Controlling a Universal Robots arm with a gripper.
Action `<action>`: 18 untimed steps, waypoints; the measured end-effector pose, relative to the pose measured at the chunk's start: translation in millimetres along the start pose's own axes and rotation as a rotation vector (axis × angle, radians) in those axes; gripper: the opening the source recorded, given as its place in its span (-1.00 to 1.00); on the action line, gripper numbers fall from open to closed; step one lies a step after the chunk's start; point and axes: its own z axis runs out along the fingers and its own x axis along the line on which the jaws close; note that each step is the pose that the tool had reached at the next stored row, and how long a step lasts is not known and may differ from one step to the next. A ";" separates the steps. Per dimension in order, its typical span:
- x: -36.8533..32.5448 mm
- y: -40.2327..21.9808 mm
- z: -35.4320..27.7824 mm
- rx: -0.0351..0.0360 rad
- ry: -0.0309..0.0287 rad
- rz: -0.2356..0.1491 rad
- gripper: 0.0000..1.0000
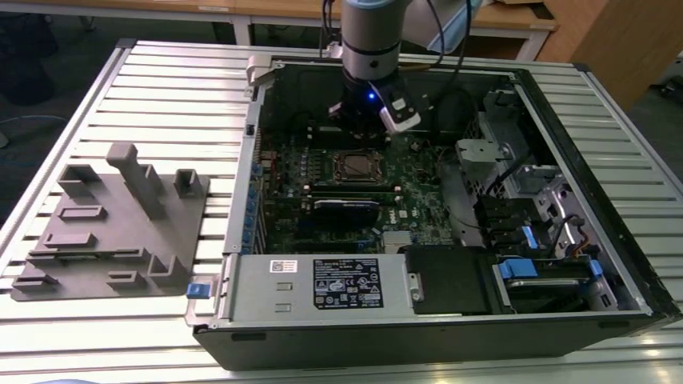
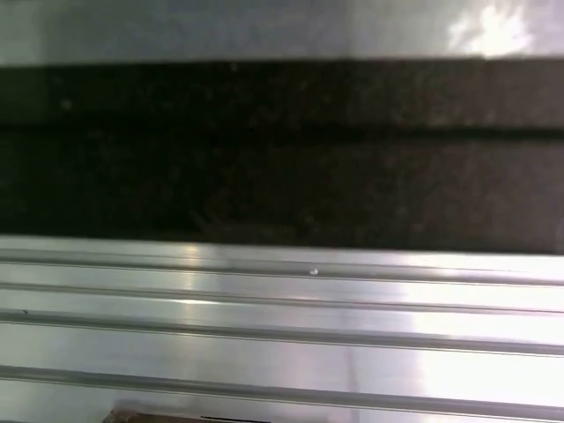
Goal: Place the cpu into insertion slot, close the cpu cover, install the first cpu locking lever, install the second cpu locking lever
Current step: 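Install the first cpu locking lever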
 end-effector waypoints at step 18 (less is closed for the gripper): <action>1.3 -2.9 -0.1 0.0003 -0.0210 0.000 -0.79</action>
